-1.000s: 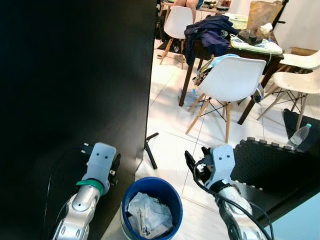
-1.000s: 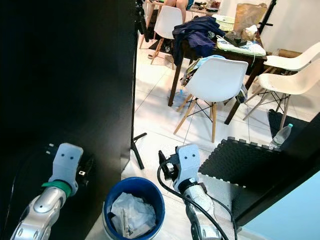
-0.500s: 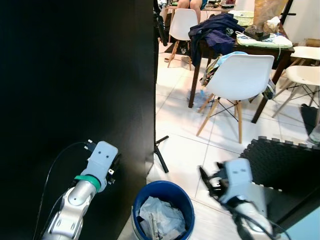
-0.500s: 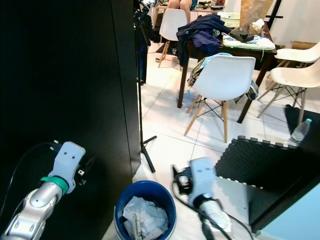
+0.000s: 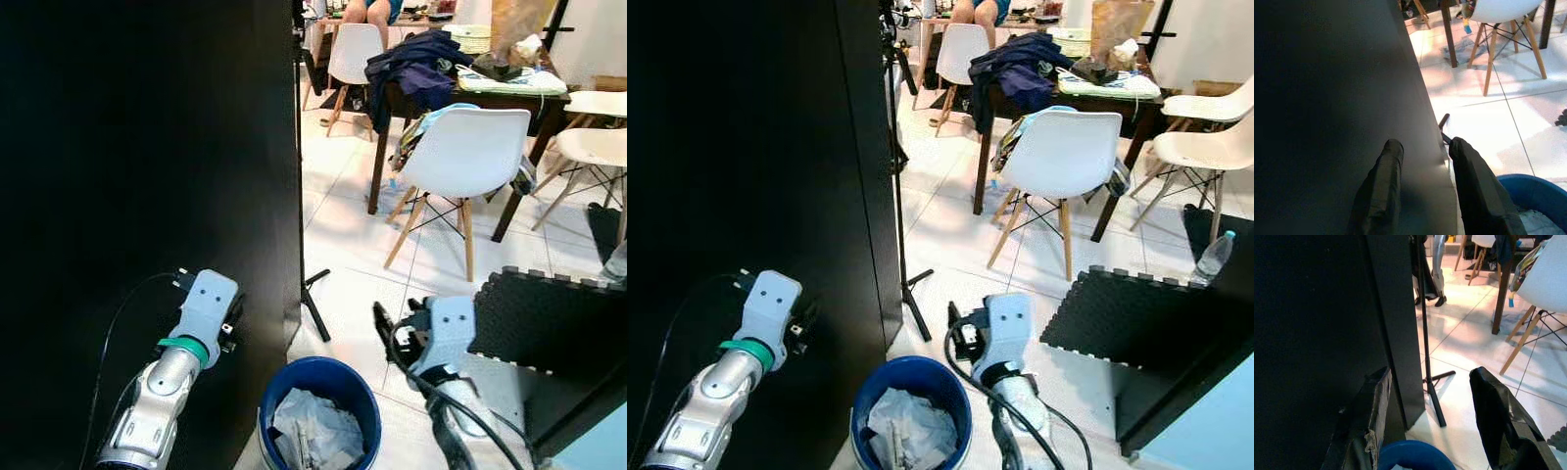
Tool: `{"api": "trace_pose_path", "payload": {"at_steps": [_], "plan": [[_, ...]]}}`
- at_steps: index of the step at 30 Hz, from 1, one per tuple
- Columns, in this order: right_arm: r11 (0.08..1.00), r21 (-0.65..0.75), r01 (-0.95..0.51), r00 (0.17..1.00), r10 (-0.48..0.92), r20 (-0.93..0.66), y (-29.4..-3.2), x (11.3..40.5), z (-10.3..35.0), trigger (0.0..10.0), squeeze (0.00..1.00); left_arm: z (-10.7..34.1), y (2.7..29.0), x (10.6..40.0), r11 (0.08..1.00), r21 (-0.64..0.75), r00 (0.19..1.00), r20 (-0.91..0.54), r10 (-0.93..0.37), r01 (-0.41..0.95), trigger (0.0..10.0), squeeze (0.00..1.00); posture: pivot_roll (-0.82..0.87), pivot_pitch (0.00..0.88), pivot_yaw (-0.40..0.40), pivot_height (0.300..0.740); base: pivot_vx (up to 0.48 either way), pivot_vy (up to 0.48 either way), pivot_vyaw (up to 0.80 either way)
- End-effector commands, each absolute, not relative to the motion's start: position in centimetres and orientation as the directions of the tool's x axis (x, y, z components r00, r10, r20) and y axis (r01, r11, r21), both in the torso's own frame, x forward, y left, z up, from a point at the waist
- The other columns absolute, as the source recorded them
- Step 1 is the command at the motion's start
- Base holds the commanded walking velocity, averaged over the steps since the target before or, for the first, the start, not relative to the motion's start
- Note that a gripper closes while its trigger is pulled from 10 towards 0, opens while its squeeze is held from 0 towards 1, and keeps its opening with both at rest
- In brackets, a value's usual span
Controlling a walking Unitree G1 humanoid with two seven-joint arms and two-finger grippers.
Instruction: Clean up the room
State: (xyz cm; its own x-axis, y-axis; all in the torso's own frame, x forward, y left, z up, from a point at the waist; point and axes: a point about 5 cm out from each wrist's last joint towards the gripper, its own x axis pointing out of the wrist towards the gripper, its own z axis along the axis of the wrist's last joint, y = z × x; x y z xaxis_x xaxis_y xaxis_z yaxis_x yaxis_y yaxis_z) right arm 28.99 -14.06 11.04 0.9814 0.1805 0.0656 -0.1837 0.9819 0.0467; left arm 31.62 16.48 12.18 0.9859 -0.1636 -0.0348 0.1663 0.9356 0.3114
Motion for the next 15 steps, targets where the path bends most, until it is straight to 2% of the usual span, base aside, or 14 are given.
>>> {"api": "trace_pose_path", "payload": {"at_steps": [1, 8, 15], "plan": [[0.981, 0.043, -0.191, 0.981, 0.190, 0.031, -13.87, 28.55, 10.50, 10.0, 0.00, 11.57, 15.95, 31.24, 0.941, 0.291, 0.985, -0.046, -0.167, 0.173, 10.0, 0.00, -0.11, 0.042, 0.069, 0.715, 0.000, 0.000, 0.00], [0.982, 0.037, -0.187, 0.982, 0.186, 0.017, -14.30, 28.28, 10.49, 10.0, 0.00, 11.25, 15.48, 31.07, 0.945, 0.274, 0.984, -0.047, -0.170, 0.176, 10.0, 0.00, -0.11, 0.053, 0.057, 0.715, 0.000, 0.000, 0.00], [0.983, 0.036, -0.181, 0.984, 0.180, 0.016, -14.06, 28.64, 10.46, 10.0, 0.00, 11.10, 15.18, 30.76, 0.948, 0.266, 0.985, -0.046, -0.168, 0.174, 10.0, 0.00, -0.10, 0.061, 0.057, 0.715, -0.245, 0.000, 0.00]]}}
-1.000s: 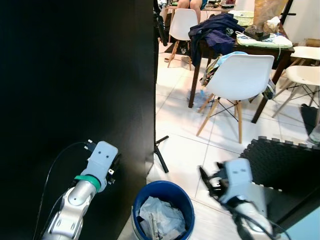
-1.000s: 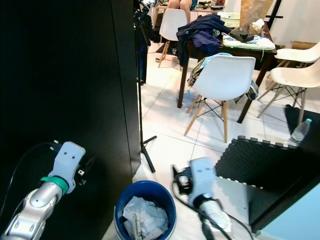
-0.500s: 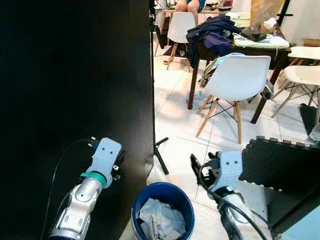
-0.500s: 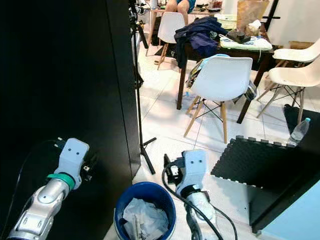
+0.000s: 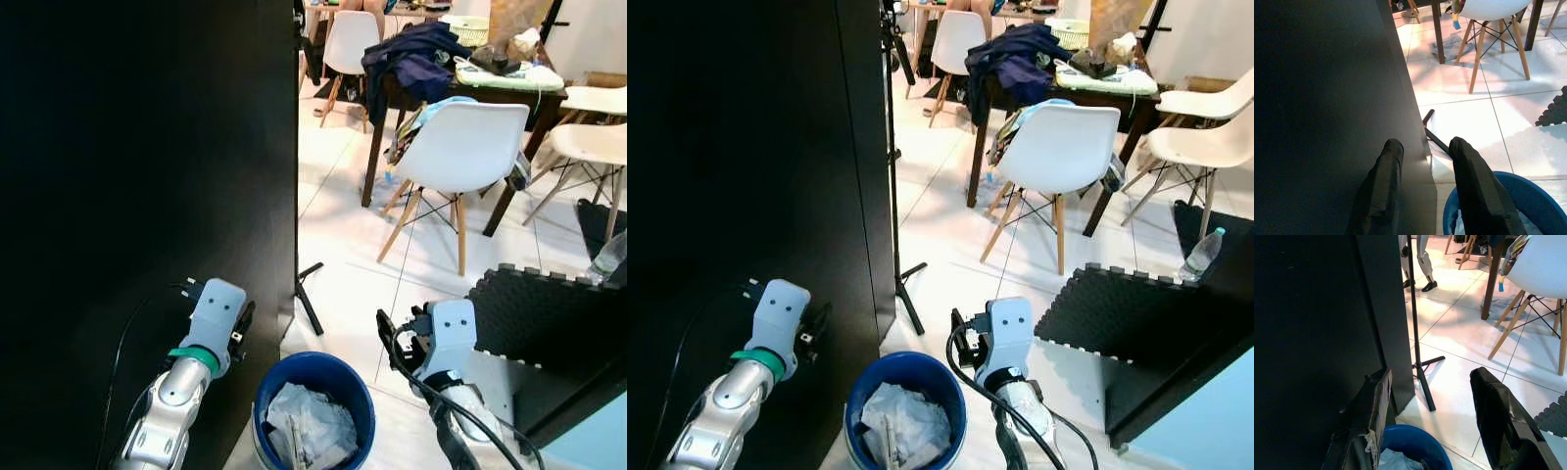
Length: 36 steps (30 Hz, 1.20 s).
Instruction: Clean up the room
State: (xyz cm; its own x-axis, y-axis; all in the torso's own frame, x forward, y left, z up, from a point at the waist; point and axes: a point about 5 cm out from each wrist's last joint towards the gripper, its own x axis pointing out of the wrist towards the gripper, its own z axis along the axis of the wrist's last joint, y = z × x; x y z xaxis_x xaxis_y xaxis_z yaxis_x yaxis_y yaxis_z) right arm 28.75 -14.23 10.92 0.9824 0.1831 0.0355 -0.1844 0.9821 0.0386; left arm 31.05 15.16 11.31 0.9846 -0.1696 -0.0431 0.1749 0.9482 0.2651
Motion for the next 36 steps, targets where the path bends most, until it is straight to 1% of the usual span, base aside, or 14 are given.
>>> {"api": "trace_pose_path", "payload": {"at_steps": [1, 5, 36], "plan": [[0.983, 0.036, -0.181, 0.984, 0.180, 0.016, -14.06, 28.64, 10.46, 10.0, 0.00, 11.10, 15.18, 30.76, 0.948, 0.266, 0.985, -0.046, -0.168, 0.174, 10.0, 0.00, -0.10, 0.061, 0.057, 0.715, -0.262, 0.000, 0.00], [0.982, 0.045, -0.186, 0.983, 0.185, 0.010, -13.58, 28.57, 10.28, 10.0, 0.00, 11.13, 15.38, 30.70, 0.948, 0.270, 0.986, -0.046, -0.161, 0.167, 10.0, 0.00, -0.10, 0.062, 0.058, 0.715, -0.267, 0.000, 0.00], [0.982, 0.048, -0.180, 0.984, 0.180, 0.008, -13.55, 28.84, 10.25, 10.0, 0.00, 11.21, 15.18, 30.82, 0.947, 0.273, 0.986, -0.046, -0.163, 0.170, 10.0, 0.00, -0.10, 0.049, 0.064, 0.715, -0.293, 0.000, 0.00]]}}
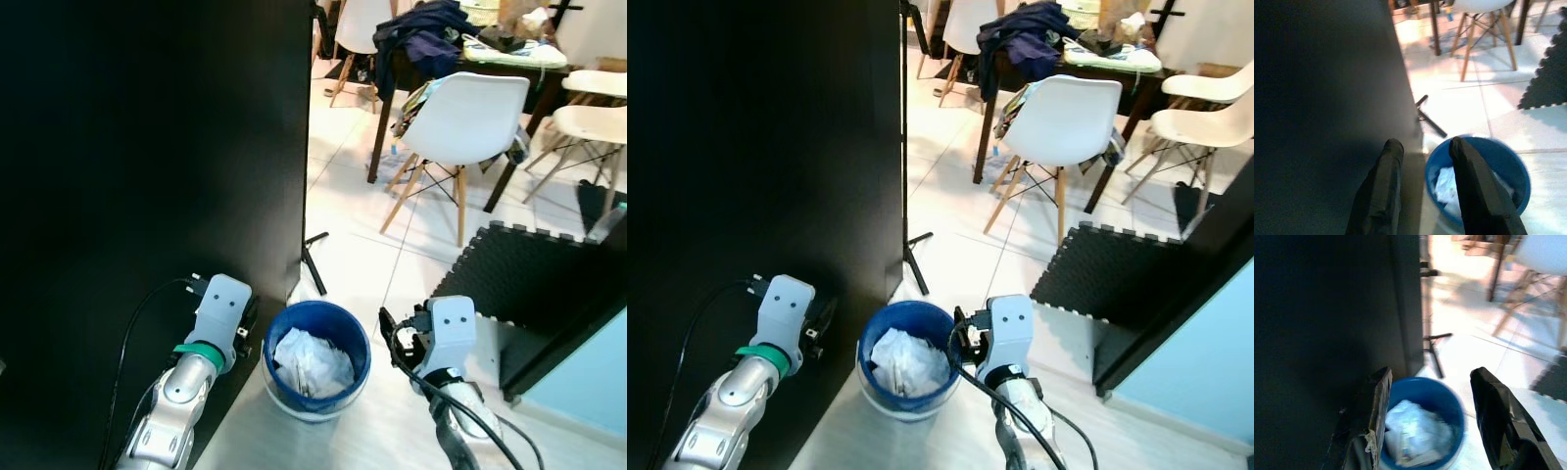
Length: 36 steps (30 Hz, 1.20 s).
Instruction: Clean up the room
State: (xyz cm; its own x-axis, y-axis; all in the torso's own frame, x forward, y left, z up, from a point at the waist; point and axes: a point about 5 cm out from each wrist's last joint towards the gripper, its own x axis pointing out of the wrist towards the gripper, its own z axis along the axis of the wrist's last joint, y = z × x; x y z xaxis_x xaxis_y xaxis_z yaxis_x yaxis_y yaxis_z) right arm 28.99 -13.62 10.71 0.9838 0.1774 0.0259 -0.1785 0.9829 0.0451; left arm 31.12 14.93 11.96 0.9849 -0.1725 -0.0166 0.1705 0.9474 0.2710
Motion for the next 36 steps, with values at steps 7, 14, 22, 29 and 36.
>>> {"api": "trace_pose_path", "payload": {"at_steps": [7, 14, 22, 29, 36], "plan": [[0.982, 0.048, -0.181, 0.984, 0.181, 0.008, -13.5, 28.9, 10.2, 10.0, 0.00, 11.2, 15.2, 30.8, 0.946, 0.273, 0.985, -0.046, -0.166, 0.172, 10.0, 0.00, -0.10, 0.047, 0.065, 0.715, -0.303, 0.000, 0.00], [0.982, 0.054, -0.181, 0.984, 0.181, 0.001, -13.4, 28.9, 10.0, 10.0, 0.00, 11.2, 15.2, 30.9, 0.946, 0.273, 0.985, -0.053, -0.165, 0.173, 10.0, 0.00, -0.10, 0.045, 0.067, 0.715, -0.127, 0.000, 0.00], [0.982, 0.072, -0.175, 0.984, 0.176, -0.007, -13.4, 29.0, 9.9, 10.0, 0.00, 10.8, 14.9, 30.8, 0.943, 0.265, 0.979, -0.084, -0.185, 0.201, 10.0, 0.00, -0.10, 0.050, 0.069, 0.715, 0.000, 0.000, -0.80], [0.983, 0.069, -0.171, 0.985, 0.173, -0.021, -13.4, 28.8, 9.4, 10.0, 0.00, 10.2, 14.9, 30.7, 0.949, 0.241, 0.977, -0.113, -0.181, 0.204, 10.0, 0.00, -0.10, 0.053, 0.068, 0.715, 0.000, 0.000, -0.80], [0.984, 0.064, -0.168, 0.984, 0.172, -0.053, -13.4, 28.5, 8.5, 10.0, 0.00, 9.8, 15.2, 30.4, 0.946, 0.252, 0.976, -0.131, -0.173, 0.202, 10.0, 0.00, -0.10, 0.059, 0.067, 0.715, 0.000, 0.000, -0.80]]}}
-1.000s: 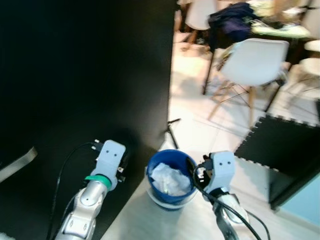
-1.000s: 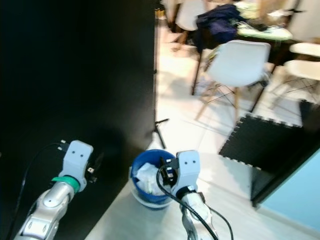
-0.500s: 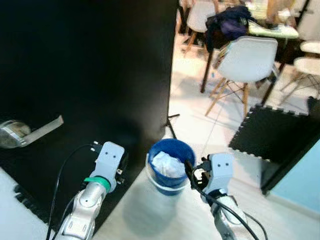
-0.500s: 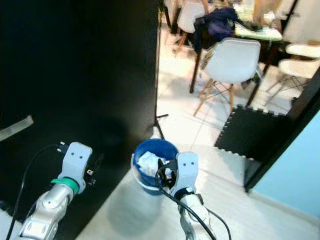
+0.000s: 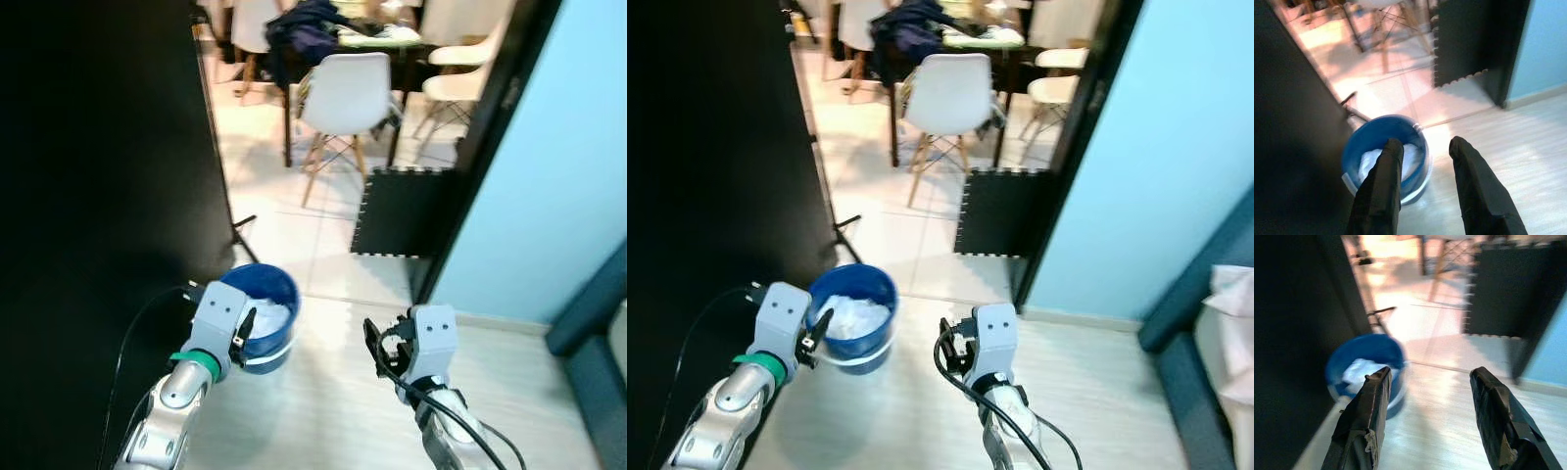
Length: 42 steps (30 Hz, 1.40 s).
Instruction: Clean up the room
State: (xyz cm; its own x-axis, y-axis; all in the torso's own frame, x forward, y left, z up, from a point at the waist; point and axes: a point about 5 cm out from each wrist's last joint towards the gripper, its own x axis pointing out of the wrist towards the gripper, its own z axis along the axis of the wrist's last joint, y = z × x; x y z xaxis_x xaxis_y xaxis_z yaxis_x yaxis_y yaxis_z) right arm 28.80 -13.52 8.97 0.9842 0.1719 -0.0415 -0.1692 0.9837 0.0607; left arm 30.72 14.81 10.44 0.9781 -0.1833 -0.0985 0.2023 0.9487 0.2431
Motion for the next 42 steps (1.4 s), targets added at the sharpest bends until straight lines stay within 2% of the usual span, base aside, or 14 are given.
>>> {"api": "trace_pose_path", "payload": {"at_steps": [1, 42], "plan": [[0.984, 0.064, -0.169, 0.984, 0.172, -0.054, -13.4, 28.5, 8.5, 10.0, 0.00, 9.8, 15.2, 30.4, 0.946, 0.252, 0.976, -0.131, -0.174, 0.202, 10.0, 0.00, -0.10, 0.059, 0.067, 0.715, 0.000, 0.000, -0.80], [0.985, 0.070, -0.161, 0.985, 0.164, -0.046, -13.3, 28.6, 8.6, 10.0, 0.00, 10.3, 13.8, 30.1, 0.930, 0.212, 0.952, -0.126, -0.280, 0.301, 10.0, 0.00, -0.10, 0.064, 0.073, 0.715, 0.000, 0.000, -0.80]]}}
